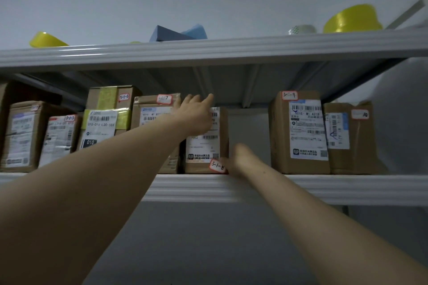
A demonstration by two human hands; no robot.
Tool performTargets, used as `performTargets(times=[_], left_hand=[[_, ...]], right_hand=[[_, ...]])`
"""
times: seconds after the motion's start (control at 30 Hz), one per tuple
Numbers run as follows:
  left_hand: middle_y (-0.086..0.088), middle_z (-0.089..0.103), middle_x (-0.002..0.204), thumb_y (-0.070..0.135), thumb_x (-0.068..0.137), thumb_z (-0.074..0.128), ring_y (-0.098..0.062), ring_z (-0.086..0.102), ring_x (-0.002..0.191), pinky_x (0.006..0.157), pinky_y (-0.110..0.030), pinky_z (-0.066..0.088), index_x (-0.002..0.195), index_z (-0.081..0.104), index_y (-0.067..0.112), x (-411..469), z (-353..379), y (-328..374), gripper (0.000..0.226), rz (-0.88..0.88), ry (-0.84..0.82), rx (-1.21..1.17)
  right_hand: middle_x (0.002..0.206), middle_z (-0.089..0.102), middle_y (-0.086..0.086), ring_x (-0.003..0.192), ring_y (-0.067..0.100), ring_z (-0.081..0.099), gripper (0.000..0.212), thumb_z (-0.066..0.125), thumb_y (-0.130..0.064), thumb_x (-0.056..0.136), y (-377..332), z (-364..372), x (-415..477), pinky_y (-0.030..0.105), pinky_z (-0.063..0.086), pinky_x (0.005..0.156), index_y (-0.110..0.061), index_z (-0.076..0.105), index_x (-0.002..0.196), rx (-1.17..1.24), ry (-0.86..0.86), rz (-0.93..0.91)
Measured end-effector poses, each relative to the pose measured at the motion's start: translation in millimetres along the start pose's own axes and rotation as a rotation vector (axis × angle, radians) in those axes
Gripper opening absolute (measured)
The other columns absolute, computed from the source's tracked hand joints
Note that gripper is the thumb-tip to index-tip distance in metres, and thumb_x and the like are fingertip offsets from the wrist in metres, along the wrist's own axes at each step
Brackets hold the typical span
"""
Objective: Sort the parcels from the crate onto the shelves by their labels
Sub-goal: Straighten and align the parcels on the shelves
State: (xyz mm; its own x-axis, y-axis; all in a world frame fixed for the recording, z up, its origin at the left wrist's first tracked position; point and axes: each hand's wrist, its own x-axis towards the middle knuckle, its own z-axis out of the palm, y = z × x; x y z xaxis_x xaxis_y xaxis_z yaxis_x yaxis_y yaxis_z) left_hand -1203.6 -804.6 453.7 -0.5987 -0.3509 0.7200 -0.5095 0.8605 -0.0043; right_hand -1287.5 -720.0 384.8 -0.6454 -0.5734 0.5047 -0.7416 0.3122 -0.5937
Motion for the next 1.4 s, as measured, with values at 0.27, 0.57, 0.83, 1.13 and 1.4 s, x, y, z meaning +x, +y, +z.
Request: performTargets(times=[0.27, 0.57, 0.83, 1.13, 1.4], left_hand=[[-0.012, 0.041, 0.142, 0.024, 0.100, 0.033, -0.031, 0.031, 0.137, 0.116, -0.051, -0.002, 0.149, 0.023, 0.029, 5.0, -0.3, 8.0, 0.050, -0.009, -0.016, 0.075], [-0.011, 0.039, 0.144, 0.024, 0.094, 0.049, -0.028, 0.038, 0.132, 0.106, -0.039, 0.032, 0.146, 0.033, 0.017, -9.6, -7.5, 58.2, 0.055, 0.103, 0.377, -0.420], [-0.013, 0.047, 0.134, 0.018, 0.087, 0.054, -0.031, 0.049, 0.119, 0.096, -0.039, 0.043, 0.134, 0.041, 0.015, -7.8, 27.9, 150.9, 0.049, -0.058, 0.056, -0.785], [-0.012, 0.054, 0.125, 0.015, 0.088, 0.048, -0.031, 0.058, 0.105, 0.086, -0.040, 0.051, 0.145, 0.018, 0.024, -4.5, 33.7, 153.1, 0.065, -0.029, 0.035, -0.536], [-0.007, 0.063, 0.099, 0.017, 0.091, 0.050, -0.021, 0.061, 0.088, 0.082, -0.034, 0.053, 0.097, 0.059, 0.009, -14.4, 2.5, 109.5, 0.013, -0.076, 0.009, -0.272]], right_hand=[[0.127, 0.057, 0.013, 0.114, 0.027, 0.055, 0.031, 0.047, -0.011, 0.097, 2.2, 5.3, 3.0, 0.026, 0.042, 0.088, -0.006, 0.053, 0.127, -0.124, -0.054, -0.077], [0.126, 0.055, 0.005, 0.115, 0.021, 0.053, 0.043, 0.049, -0.001, 0.091, 28.6, -44.0, -37.9, 0.030, 0.044, 0.091, -0.013, 0.048, 0.132, -0.141, 0.498, -0.334], [0.134, 0.043, 0.012, 0.117, 0.023, 0.045, 0.056, 0.053, -0.007, 0.085, 115.9, -160.0, -41.1, 0.035, 0.038, 0.096, -0.007, 0.035, 0.138, 0.337, 0.897, 0.054], [0.104, 0.066, 0.007, 0.096, 0.026, 0.063, 0.046, 0.072, -0.016, 0.071, 137.4, -154.6, -28.6, 0.045, 0.052, 0.090, -0.013, 0.056, 0.115, 0.470, 0.336, 0.246], [0.118, 0.059, 0.006, 0.111, 0.025, 0.055, 0.061, 0.077, -0.013, 0.075, 119.4, -118.6, -14.7, 0.038, 0.046, 0.091, -0.011, 0.044, 0.126, 0.398, 0.255, 0.115]])
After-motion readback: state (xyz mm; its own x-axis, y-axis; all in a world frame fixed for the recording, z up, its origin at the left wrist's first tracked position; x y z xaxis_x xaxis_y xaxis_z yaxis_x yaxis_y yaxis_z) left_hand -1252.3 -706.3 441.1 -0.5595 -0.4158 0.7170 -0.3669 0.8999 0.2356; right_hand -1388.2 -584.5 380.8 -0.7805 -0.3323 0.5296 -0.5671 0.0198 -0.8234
